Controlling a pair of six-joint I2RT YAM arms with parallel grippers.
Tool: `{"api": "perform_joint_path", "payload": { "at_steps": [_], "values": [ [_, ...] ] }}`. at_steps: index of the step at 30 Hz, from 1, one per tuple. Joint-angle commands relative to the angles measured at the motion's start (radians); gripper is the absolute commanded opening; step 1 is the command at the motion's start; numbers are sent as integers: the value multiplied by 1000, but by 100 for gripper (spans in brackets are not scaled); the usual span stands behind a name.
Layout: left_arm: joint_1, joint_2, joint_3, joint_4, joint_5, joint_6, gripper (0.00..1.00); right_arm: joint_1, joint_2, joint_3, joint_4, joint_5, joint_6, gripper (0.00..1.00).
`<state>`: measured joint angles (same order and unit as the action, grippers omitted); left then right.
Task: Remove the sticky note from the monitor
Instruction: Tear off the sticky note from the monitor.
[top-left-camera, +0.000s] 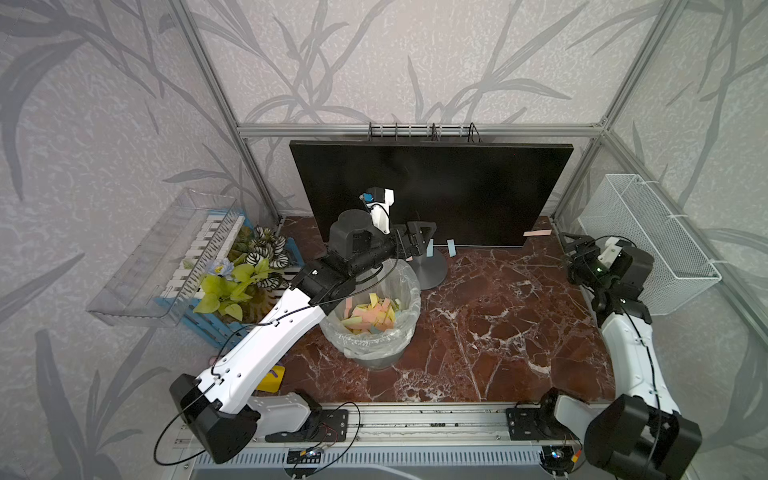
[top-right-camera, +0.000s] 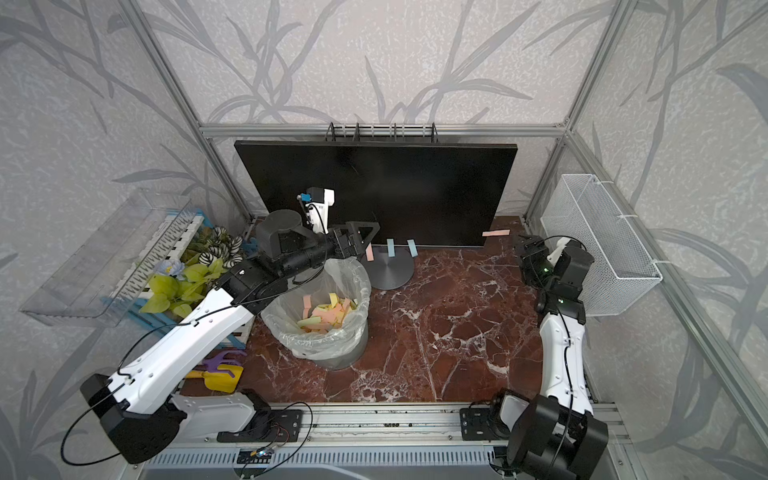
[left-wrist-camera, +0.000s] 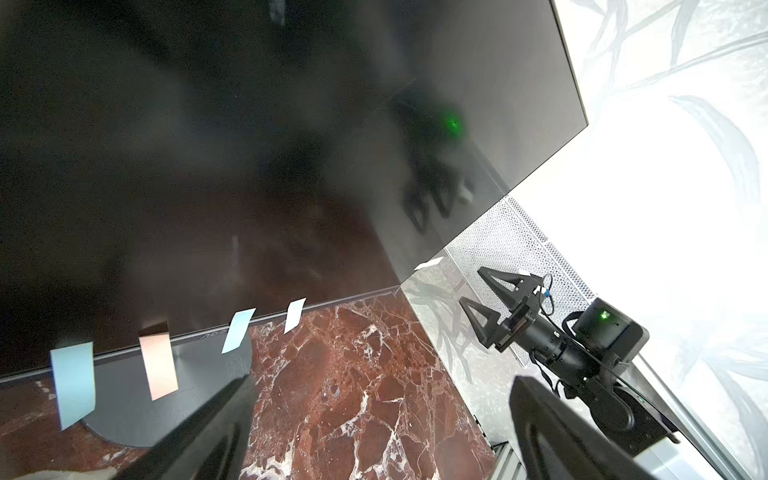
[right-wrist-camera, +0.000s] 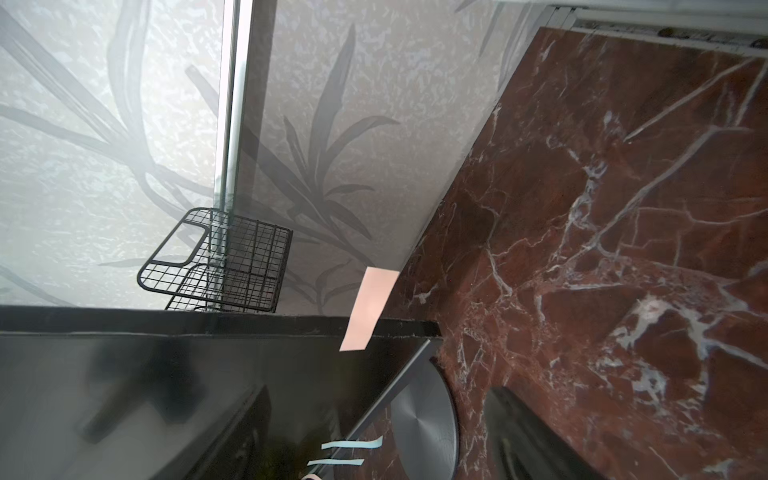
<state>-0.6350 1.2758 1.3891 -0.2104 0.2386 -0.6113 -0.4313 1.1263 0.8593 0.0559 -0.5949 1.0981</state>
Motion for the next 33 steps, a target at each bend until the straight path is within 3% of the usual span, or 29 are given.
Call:
{"api": "perform_joint_path", "payload": {
  "at_steps": [1, 11, 23, 33],
  "values": [
    [-6, 15, -17, 61, 30, -14, 100, 22, 40, -14, 183, -10, 89, 84],
    [-8, 31, -30, 97, 51, -19, 100, 164, 158, 43, 189, 141, 50, 84],
    [-8, 40, -50, 112, 64, -19, 100, 182, 237, 91, 198, 183, 32, 83],
    [-8, 43, -56, 113, 65, -25, 100, 182, 244, 89, 218, 166, 36, 57]
  ]
}}
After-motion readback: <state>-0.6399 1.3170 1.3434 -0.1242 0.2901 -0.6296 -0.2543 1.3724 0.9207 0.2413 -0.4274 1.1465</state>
